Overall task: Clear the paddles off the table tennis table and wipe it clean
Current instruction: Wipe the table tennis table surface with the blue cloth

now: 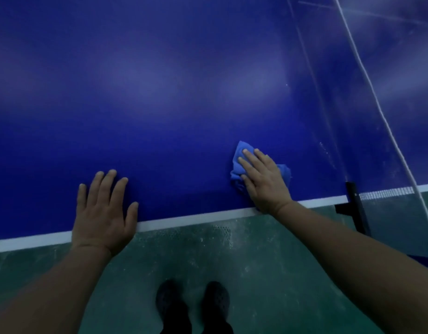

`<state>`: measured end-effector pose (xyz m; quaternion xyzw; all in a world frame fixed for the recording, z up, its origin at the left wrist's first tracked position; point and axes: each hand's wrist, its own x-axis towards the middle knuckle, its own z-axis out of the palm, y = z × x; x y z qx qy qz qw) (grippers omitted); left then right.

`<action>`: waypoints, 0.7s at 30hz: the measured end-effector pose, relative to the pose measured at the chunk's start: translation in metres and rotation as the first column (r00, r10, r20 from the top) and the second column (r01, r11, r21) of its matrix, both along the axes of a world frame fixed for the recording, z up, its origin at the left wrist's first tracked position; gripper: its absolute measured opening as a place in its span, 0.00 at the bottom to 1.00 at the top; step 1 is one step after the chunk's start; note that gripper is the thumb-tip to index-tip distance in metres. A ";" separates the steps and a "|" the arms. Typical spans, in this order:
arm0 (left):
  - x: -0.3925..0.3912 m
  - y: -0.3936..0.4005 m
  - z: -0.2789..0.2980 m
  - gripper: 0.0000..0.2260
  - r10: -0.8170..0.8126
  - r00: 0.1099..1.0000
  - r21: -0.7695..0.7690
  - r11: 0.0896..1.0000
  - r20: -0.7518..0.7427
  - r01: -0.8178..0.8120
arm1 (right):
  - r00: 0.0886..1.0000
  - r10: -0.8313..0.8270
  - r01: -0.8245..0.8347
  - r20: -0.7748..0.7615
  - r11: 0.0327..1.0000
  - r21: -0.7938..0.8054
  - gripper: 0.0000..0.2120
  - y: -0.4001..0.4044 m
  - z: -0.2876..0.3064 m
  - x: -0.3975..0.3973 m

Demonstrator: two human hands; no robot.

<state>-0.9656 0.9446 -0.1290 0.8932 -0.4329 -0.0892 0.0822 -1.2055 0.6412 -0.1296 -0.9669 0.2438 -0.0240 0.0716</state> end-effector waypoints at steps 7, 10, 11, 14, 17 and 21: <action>0.017 -0.072 0.011 0.28 0.022 0.999 -0.094 0.995 -0.031 -0.025 | 0.982 0.184 -0.183 -0.045 0.983 0.016 0.24 -0.065 0.005 0.034; 0.032 -0.144 0.014 0.27 0.003 0.999 -0.134 0.991 -0.035 -0.007 | 0.975 0.222 -0.221 -0.005 0.975 0.019 0.23 -0.107 0.005 0.063; 0.037 -0.171 0.014 0.27 -0.003 0.999 -0.140 0.990 -0.044 -0.003 | 0.973 0.230 -0.230 0.008 0.973 0.019 0.22 -0.123 0.005 0.074; 0.053 -0.251 0.015 0.28 -0.029 0.998 -0.159 0.987 -0.052 0.021 | 0.968 0.249 -0.249 0.036 0.968 -0.015 0.22 -0.180 0.004 0.112; 0.074 -0.323 0.012 0.29 -0.045 0.998 -0.178 0.983 -0.047 0.036 | 0.960 0.274 -0.271 0.058 0.961 -0.054 0.22 -0.239 0.003 0.153; 0.116 -0.409 0.006 0.32 -0.001 0.999 -0.183 0.983 -0.033 -0.005 | 0.944 0.313 -0.300 0.108 0.946 -0.121 0.21 -0.322 -0.005 0.212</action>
